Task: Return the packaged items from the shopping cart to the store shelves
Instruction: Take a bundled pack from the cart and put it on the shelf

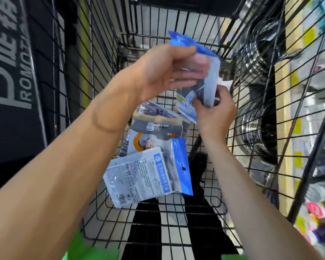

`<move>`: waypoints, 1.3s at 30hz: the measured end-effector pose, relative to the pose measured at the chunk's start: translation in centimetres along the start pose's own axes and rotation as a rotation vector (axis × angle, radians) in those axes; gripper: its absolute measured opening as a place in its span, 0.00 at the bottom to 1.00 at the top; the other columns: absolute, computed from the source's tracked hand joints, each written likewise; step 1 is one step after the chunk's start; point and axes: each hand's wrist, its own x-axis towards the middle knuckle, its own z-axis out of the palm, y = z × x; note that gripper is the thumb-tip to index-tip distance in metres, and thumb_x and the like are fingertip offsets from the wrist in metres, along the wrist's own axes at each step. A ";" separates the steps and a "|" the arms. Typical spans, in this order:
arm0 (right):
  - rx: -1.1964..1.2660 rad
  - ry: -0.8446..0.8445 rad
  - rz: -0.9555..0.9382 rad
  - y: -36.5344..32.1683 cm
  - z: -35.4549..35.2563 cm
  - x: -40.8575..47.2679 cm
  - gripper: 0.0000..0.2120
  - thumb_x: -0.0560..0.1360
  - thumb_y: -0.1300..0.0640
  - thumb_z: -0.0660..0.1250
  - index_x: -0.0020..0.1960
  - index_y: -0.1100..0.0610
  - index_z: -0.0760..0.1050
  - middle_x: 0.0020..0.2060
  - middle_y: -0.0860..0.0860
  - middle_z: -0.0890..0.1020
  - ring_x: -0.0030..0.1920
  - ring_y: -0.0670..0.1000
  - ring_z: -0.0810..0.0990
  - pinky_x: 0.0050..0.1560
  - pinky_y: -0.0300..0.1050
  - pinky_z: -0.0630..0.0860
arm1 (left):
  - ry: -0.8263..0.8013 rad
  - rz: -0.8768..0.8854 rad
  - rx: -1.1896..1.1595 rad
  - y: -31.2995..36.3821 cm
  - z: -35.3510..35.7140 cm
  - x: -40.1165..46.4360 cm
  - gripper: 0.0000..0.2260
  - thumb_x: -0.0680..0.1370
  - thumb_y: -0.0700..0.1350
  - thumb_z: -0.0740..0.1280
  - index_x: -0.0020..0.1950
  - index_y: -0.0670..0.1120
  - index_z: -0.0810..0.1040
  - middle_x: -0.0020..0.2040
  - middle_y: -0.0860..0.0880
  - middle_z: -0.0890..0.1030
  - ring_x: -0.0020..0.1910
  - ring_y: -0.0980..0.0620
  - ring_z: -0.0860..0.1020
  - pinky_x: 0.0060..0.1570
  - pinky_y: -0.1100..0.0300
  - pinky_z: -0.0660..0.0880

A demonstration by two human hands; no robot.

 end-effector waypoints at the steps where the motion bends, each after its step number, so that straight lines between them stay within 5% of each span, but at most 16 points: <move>1: 0.009 0.001 0.026 0.2 -0.5 0.1 0.13 0.66 0.54 0.78 0.48 0.54 0.79 0.37 0.44 0.82 0.32 0.36 0.77 0.35 0.37 0.75 | 0.068 -0.005 0.108 -0.8 -0.8 0.3 0.13 0.82 0.45 0.62 0.58 0.38 0.80 0.53 0.44 0.84 0.52 0.49 0.83 0.56 0.56 0.80; 4: 0.116 0.037 0.144 1.3 -1.9 0.1 0.11 0.67 0.57 0.77 0.47 0.57 0.81 0.38 0.48 0.84 0.33 0.38 0.79 0.35 0.36 0.77 | 0.378 -0.112 0.550 -5.0 -5.0 2.2 0.14 0.76 0.49 0.68 0.58 0.43 0.80 0.55 0.47 0.82 0.55 0.49 0.79 0.63 0.48 0.75; 6: 0.195 0.064 0.234 2.5 -2.7 -0.3 0.10 0.67 0.58 0.77 0.46 0.57 0.81 0.37 0.47 0.84 0.34 0.43 0.81 0.38 0.43 0.79 | 0.481 -0.331 0.665 -8.4 -7.2 3.3 0.25 0.68 0.56 0.72 0.60 0.45 0.77 0.59 0.47 0.81 0.58 0.47 0.78 0.65 0.49 0.74; 10: 0.339 0.095 0.399 4.8 -3.8 -1.3 0.12 0.66 0.59 0.78 0.48 0.56 0.80 0.41 0.50 0.85 0.39 0.46 0.83 0.45 0.48 0.81 | 0.429 -0.489 0.754 -12.1 -7.1 3.0 0.29 0.70 0.56 0.75 0.64 0.40 0.75 0.59 0.45 0.80 0.57 0.44 0.79 0.60 0.52 0.77; 14: 0.498 -0.005 0.506 5.7 -4.4 -1.6 0.12 0.72 0.67 0.73 0.51 0.54 0.79 0.40 0.44 0.86 0.42 0.45 0.85 0.48 0.45 0.82 | 0.449 -0.482 0.634 -12.6 -6.3 3.0 0.25 0.70 0.51 0.77 0.60 0.37 0.78 0.48 0.42 0.83 0.42 0.46 0.82 0.47 0.54 0.80; 18: 0.520 -0.035 0.549 6.2 -4.6 -2.0 0.17 0.74 0.65 0.73 0.61 0.58 0.78 0.46 0.45 0.87 0.48 0.44 0.86 0.52 0.43 0.81 | 0.371 -0.512 0.665 -12.5 -6.5 2.7 0.30 0.71 0.47 0.76 0.68 0.36 0.72 0.62 0.39 0.80 0.58 0.40 0.81 0.60 0.48 0.78; 22: 0.517 -0.007 0.555 6.7 -4.7 -2.1 0.18 0.75 0.64 0.72 0.63 0.57 0.77 0.51 0.46 0.86 0.51 0.44 0.85 0.56 0.44 0.81 | 0.293 -0.474 0.607 -12.2 -6.3 2.5 0.29 0.69 0.47 0.78 0.67 0.40 0.75 0.59 0.46 0.81 0.57 0.45 0.79 0.55 0.52 0.77; 24: 0.506 -0.003 0.537 7.1 -4.8 -2.1 0.18 0.75 0.64 0.72 0.64 0.56 0.76 0.53 0.46 0.85 0.52 0.44 0.85 0.56 0.43 0.80 | 0.298 -0.430 0.558 -12.0 -5.9 2.3 0.28 0.66 0.43 0.80 0.63 0.42 0.76 0.56 0.47 0.82 0.56 0.47 0.79 0.51 0.54 0.78; 27: 0.446 0.002 0.516 7.3 -4.8 -2.1 0.20 0.75 0.62 0.72 0.66 0.56 0.75 0.55 0.47 0.85 0.54 0.43 0.84 0.57 0.41 0.80 | 0.340 -0.369 0.491 -11.6 -5.3 1.8 0.26 0.66 0.40 0.80 0.62 0.44 0.76 0.55 0.47 0.82 0.59 0.44 0.80 0.60 0.48 0.77; 29: 0.437 0.026 0.525 7.5 -4.5 -2.2 0.18 0.74 0.63 0.73 0.62 0.57 0.74 0.53 0.49 0.84 0.50 0.45 0.84 0.57 0.44 0.80 | 0.387 -0.300 0.453 -10.7 -5.3 1.1 0.33 0.61 0.44 0.81 0.64 0.45 0.75 0.55 0.46 0.83 0.57 0.43 0.81 0.61 0.45 0.77; 31: 0.395 0.070 0.574 7.1 -4.3 -2.9 0.16 0.74 0.61 0.73 0.58 0.55 0.71 0.53 0.54 0.82 0.49 0.49 0.81 0.56 0.49 0.79 | 0.473 -0.170 0.481 -9.1 -5.3 -0.1 0.27 0.57 0.50 0.80 0.53 0.49 0.77 0.51 0.47 0.84 0.53 0.43 0.82 0.58 0.43 0.78; 33: 0.333 0.101 0.633 6.1 -4.3 -4.3 0.18 0.74 0.57 0.73 0.60 0.54 0.70 0.56 0.56 0.79 0.52 0.51 0.80 0.50 0.42 0.75 | 0.565 -0.019 0.581 -6.9 -5.0 -2.1 0.23 0.60 0.54 0.79 0.49 0.51 0.74 0.49 0.48 0.84 0.51 0.44 0.81 0.56 0.45 0.78; 36: 0.378 0.068 0.655 3.6 -4.5 -7.2 0.17 0.76 0.57 0.72 0.62 0.60 0.73 0.53 0.53 0.80 0.48 0.50 0.79 0.42 0.32 0.72 | 0.586 0.260 0.539 -3.7 -3.5 -6.0 0.25 0.64 0.50 0.80 0.55 0.54 0.71 0.47 0.50 0.82 0.47 0.46 0.81 0.53 0.44 0.78; 39: 0.477 0.021 0.610 -0.3 -4.8 -10.3 0.12 0.74 0.61 0.74 0.55 0.62 0.77 0.45 0.52 0.82 0.42 0.45 0.80 0.40 0.34 0.74 | 0.554 0.504 0.515 -0.4 -1.8 -10.2 0.31 0.66 0.43 0.79 0.63 0.58 0.67 0.49 0.55 0.81 0.48 0.52 0.82 0.55 0.48 0.79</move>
